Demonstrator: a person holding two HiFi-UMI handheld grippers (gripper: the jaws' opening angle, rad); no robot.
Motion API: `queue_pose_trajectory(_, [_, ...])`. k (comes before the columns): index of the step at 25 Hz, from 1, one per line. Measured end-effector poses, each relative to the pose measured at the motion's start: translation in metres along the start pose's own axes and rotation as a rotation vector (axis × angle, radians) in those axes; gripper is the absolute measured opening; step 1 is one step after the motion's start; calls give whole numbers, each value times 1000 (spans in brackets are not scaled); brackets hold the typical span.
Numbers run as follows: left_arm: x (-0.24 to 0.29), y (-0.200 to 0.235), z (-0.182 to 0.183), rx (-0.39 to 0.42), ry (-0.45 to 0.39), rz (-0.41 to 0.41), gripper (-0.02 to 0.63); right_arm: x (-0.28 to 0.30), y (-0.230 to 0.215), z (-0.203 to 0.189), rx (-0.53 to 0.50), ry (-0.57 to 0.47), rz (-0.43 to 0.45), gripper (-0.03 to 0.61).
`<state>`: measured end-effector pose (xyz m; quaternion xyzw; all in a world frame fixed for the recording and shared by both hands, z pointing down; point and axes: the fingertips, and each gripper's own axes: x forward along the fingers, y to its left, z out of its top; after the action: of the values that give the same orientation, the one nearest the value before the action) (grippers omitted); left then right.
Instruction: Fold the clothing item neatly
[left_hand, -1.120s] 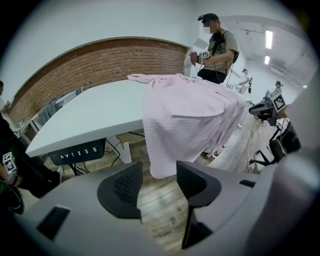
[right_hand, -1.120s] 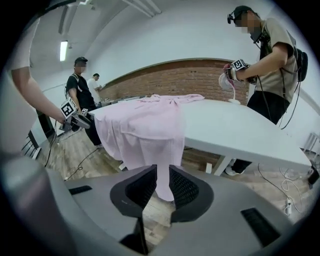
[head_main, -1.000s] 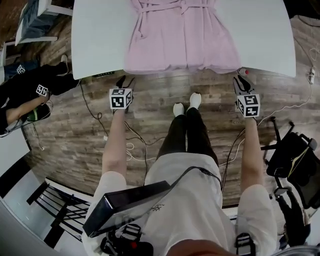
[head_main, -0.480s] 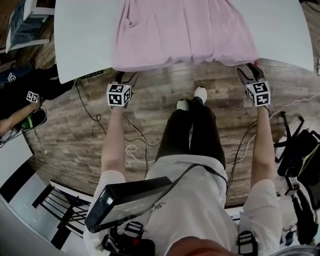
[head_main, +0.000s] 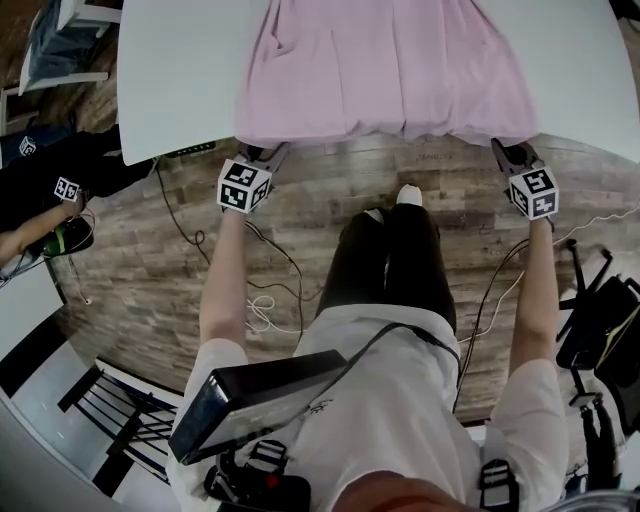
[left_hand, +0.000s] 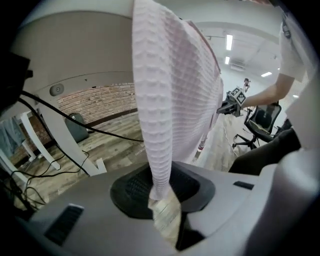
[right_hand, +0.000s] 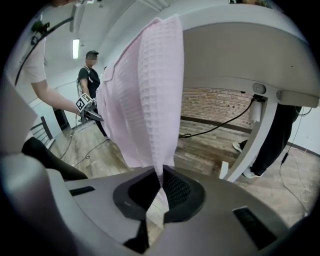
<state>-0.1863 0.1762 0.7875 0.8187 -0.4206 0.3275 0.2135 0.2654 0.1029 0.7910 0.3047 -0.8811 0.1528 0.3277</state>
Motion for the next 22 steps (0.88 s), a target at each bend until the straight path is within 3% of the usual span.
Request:
queue_pose_trajectory(1, [-2,-3,0,3,6,-2,39,-2,3,2,6,-3,21,9])
queue_pose_trajectory(2, [-5,-8,-1,-4,12,-13,15,-6,8,2,10,1,37,9])
queue_pose_trajectory(6, [-34,-46,1,-41,37,-119,15,-36,34,11,25,16,66,9])
queue_pose_trajectory(11, [-94,-92,48,-86,-20,-261,15,-90,71,54,30,-18,115,9])
queue_pose_trajectory(17, [-159,-98,117,-131,-144,-316,15,-141,97,128,30,-106,112,9])
queue_pose_trajectory(22, [-191,-87,165,-136,-231,-304,15,-174,93,182,22,-184,80,9])
